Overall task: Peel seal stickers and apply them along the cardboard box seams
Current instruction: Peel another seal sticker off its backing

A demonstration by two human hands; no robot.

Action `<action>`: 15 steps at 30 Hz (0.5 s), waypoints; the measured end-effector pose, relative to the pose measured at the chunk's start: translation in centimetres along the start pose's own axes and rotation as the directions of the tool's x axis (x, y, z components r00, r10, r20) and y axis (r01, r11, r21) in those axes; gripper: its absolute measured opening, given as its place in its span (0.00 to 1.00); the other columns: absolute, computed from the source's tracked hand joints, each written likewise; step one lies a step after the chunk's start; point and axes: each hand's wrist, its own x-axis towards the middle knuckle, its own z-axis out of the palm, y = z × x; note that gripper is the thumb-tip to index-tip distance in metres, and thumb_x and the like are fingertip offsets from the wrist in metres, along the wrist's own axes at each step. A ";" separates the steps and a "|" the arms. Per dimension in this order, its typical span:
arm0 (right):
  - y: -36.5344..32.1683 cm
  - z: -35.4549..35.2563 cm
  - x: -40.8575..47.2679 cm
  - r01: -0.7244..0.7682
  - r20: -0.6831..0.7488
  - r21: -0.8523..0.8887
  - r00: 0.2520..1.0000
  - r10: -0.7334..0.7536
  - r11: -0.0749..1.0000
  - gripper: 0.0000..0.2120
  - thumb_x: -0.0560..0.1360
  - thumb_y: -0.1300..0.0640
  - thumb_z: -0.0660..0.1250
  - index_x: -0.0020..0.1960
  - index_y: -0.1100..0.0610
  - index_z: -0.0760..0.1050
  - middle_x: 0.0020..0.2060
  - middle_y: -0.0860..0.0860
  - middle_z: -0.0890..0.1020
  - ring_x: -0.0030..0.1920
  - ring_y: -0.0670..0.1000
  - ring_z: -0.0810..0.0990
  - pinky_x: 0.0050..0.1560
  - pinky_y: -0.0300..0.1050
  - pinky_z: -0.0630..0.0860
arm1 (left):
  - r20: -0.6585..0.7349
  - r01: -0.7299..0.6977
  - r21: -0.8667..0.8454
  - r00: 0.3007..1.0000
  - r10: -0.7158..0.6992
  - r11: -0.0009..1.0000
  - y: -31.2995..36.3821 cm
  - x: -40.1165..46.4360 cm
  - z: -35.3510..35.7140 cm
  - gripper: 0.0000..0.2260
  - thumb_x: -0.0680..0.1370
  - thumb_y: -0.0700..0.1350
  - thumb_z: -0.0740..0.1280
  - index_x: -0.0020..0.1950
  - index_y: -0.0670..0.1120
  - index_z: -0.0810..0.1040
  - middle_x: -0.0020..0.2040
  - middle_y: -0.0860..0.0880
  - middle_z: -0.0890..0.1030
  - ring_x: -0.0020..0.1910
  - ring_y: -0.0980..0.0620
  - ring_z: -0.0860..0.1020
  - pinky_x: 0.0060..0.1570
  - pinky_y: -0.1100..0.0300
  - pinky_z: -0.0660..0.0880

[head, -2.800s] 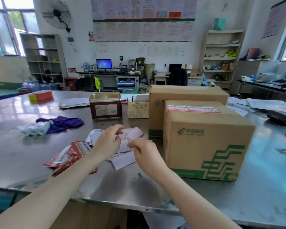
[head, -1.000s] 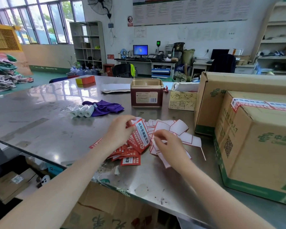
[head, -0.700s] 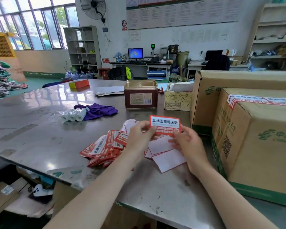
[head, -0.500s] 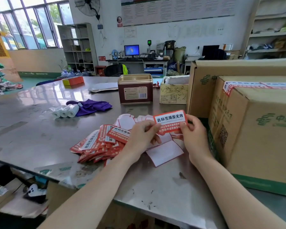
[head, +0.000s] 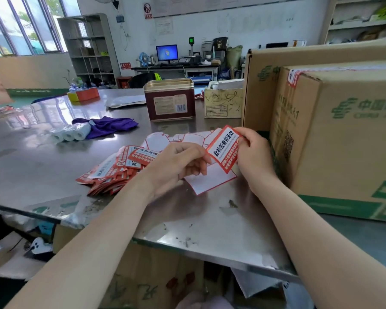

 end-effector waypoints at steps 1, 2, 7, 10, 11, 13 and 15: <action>-0.1 -0.1 -0.1 -0.001 -0.004 -0.038 1.000 0.001 0.999 0.15 0.81 0.58 0.55 0.66 0.54 0.69 0.53 0.51 0.78 0.40 0.40 0.76 0.31 0.28 0.68 | -0.027 -0.006 -0.009 1.000 0.006 1.000 0.0 0.1 0.0 0.15 0.79 0.37 0.60 0.36 0.41 0.81 0.36 0.42 0.79 0.32 0.54 0.76 0.37 0.64 0.71; -0.3 -0.2 -0.1 0.009 -0.008 -0.085 1.000 -0.010 0.996 0.17 0.80 0.57 0.57 0.69 0.54 0.67 0.57 0.53 0.76 0.43 0.40 0.75 0.32 0.26 0.67 | -0.067 -0.019 -0.017 0.998 0.018 1.000 -0.1 0.1 -0.1 0.15 0.79 0.37 0.60 0.35 0.42 0.81 0.36 0.42 0.79 0.32 0.54 0.76 0.38 0.63 0.71; -2.1 0.2 -1.2 0.231 0.188 -0.238 0.964 -0.188 0.943 0.16 0.78 0.55 0.62 0.66 0.52 0.72 0.62 0.52 0.74 0.54 0.43 0.70 0.40 0.23 0.67 | -0.254 -0.075 0.109 0.962 0.100 0.991 -0.5 0.5 -0.2 0.13 0.79 0.39 0.60 0.39 0.42 0.81 0.35 0.45 0.80 0.35 0.55 0.77 0.40 0.63 0.73; -2.2 0.8 -1.7 0.266 0.322 -0.232 0.929 -0.185 0.936 0.12 0.77 0.58 0.62 0.59 0.53 0.78 0.58 0.50 0.80 0.57 0.47 0.75 0.55 0.39 0.71 | -0.242 -0.084 0.219 0.960 0.137 0.972 -0.7 0.5 0.0 0.12 0.79 0.40 0.60 0.42 0.42 0.82 0.37 0.46 0.81 0.37 0.57 0.77 0.39 0.67 0.74; -2.2 0.7 -1.7 0.257 0.321 -0.226 0.930 -0.177 0.940 0.11 0.77 0.59 0.63 0.58 0.54 0.79 0.56 0.49 0.81 0.57 0.48 0.76 0.57 0.42 0.72 | -0.239 -0.089 0.241 0.960 0.148 0.966 -0.7 0.5 0.0 0.12 0.79 0.40 0.60 0.42 0.43 0.82 0.37 0.46 0.81 0.36 0.58 0.77 0.38 0.69 0.74; -2.2 0.6 -1.7 0.242 0.309 -0.230 0.937 -0.165 0.943 0.11 0.77 0.58 0.63 0.57 0.54 0.79 0.56 0.49 0.81 0.56 0.47 0.76 0.57 0.44 0.74 | -0.234 -0.101 0.283 0.957 0.170 0.954 -0.7 0.5 0.0 0.12 0.79 0.40 0.60 0.43 0.43 0.83 0.37 0.47 0.81 0.34 0.62 0.76 0.37 0.71 0.73; -2.1 0.6 -1.6 0.233 0.308 -0.232 0.939 -0.156 0.944 0.11 0.77 0.58 0.63 0.57 0.53 0.79 0.56 0.49 0.81 0.55 0.46 0.76 0.57 0.45 0.75 | -0.228 -0.110 0.323 0.955 0.190 0.940 -0.7 0.6 0.0 0.12 0.80 0.41 0.60 0.44 0.42 0.83 0.37 0.47 0.81 0.33 0.63 0.75 0.36 0.73 0.73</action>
